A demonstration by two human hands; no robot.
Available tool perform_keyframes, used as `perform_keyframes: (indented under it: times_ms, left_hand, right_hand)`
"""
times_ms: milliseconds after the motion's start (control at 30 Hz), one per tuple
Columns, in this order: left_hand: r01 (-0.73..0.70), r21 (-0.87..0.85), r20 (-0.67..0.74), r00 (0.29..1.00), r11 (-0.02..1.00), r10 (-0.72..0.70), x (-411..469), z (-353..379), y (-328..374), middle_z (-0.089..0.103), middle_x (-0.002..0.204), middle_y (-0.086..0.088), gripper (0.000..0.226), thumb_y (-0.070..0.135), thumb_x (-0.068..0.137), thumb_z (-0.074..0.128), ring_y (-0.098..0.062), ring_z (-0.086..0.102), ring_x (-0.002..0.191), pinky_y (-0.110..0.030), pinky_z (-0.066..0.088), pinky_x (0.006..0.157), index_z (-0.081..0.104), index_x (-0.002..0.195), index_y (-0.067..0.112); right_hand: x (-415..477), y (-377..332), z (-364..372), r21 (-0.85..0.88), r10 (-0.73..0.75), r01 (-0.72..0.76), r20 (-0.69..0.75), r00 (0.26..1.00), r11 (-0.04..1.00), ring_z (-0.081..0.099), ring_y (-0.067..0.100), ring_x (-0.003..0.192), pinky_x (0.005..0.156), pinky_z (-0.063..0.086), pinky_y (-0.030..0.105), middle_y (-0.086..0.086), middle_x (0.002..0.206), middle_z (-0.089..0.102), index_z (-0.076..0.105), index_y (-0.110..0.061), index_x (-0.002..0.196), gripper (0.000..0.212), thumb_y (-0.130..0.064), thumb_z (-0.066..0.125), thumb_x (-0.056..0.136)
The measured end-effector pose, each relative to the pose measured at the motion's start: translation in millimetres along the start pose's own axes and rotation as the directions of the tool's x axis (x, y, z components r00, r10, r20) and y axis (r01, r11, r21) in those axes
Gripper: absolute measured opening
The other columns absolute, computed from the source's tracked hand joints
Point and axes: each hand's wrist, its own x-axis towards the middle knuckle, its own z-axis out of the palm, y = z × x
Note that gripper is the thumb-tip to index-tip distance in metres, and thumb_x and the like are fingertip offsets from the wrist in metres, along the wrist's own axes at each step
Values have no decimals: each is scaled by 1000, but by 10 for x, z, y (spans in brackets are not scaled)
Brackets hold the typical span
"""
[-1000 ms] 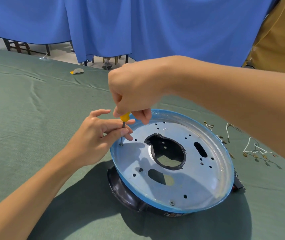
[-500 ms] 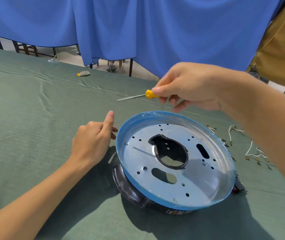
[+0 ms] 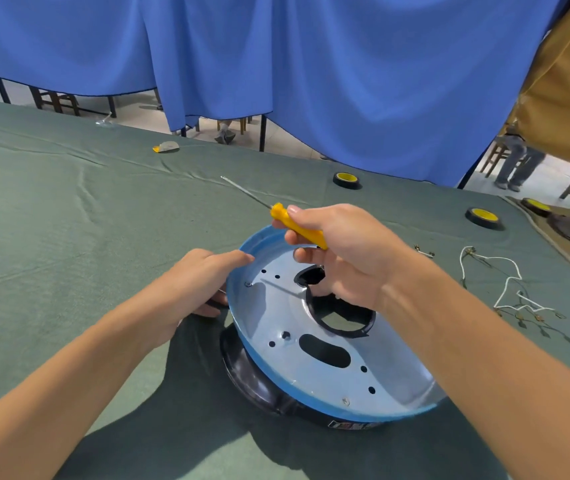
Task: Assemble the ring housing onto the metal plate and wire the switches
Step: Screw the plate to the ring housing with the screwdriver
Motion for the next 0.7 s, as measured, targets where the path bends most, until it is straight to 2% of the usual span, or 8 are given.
perform_keyframes:
  times_ms: [133, 233, 367, 433, 533, 633, 700]
  left_hand:
    - [81, -67, 119, 990, 994, -73, -76, -67, 28, 74, 81, -7, 26, 44, 84, 64, -21, 66, 68, -29, 56, 60, 78, 86, 22]
    - [123, -104, 146, 984, 987, -107, -93, -110, 61, 72, 91, -19, 23, 39, 83, 67, -25, 65, 68, -28, 57, 59, 77, 90, 20]
    - [118, -65, 181, 978, 991, -105, -112, -81, 137, 68, 83, -8, 18, 38, 82, 66, -22, 57, 68, -27, 52, 57, 77, 89, 26]
    - [156, -142, 179, 975, 977, -130, -116, -42, 151, 66, 83, -9, 24, 37, 78, 67, -24, 53, 71, -27, 50, 56, 76, 95, 21]
    - [228, -274, 217, 961, 934, -171, -124, 2, 155, 68, 91, -12, 42, 31, 74, 70, -28, 55, 75, -32, 54, 62, 69, 113, 15]
    - [281, -316, 251, 946, 906, -206, -144, 10, 160, 66, 99, -16, 60, 29, 62, 73, -31, 55, 83, -42, 53, 79, 64, 118, 10]
    - [288, -323, 242, 946, 901, -215, -150, 12, 160, 65, 100, -18, 61, 27, 61, 75, -32, 56, 84, -46, 52, 87, 64, 118, 8]
  right_hand:
    - [9, -16, -24, 65, -1, 1, 7, 1000, 998, 48, 14, 76, 88, 29, 59, -8, 76, 57, 75, -20, 88, 26, -37, 58, 94]
    - [17, -7, -29, 127, -13, 15, -15, 1000, 992, 49, 13, 73, 90, 33, 56, -9, 72, 58, 75, -16, 97, 25, -34, 57, 96]
    - [21, -3, -64, 234, -45, 59, -64, 997, 970, 52, 8, 68, 99, 39, 53, -12, 66, 62, 72, -12, 110, 26, -28, 55, 97]
    - [7, -1, -95, 264, -49, 65, -67, 997, 962, 51, 9, 67, 101, 36, 56, -12, 65, 62, 73, -13, 108, 26, -29, 56, 96]
    - [-27, 6, -150, 227, -24, 34, -45, 999, 973, 49, 12, 69, 96, 33, 59, -9, 66, 58, 75, -16, 98, 25, -34, 57, 95]
    - [-34, -12, -280, 140, 1, 26, -187, 982, 990, 51, 12, 71, 92, 42, 52, -8, 68, 60, 75, -16, 97, 23, -34, 61, 93]
    - [-30, -17, -423, 142, -26, 66, -269, 963, 988, 51, 13, 71, 85, 46, 44, -7, 69, 61, 75, -16, 96, 22, -33, 61, 93]
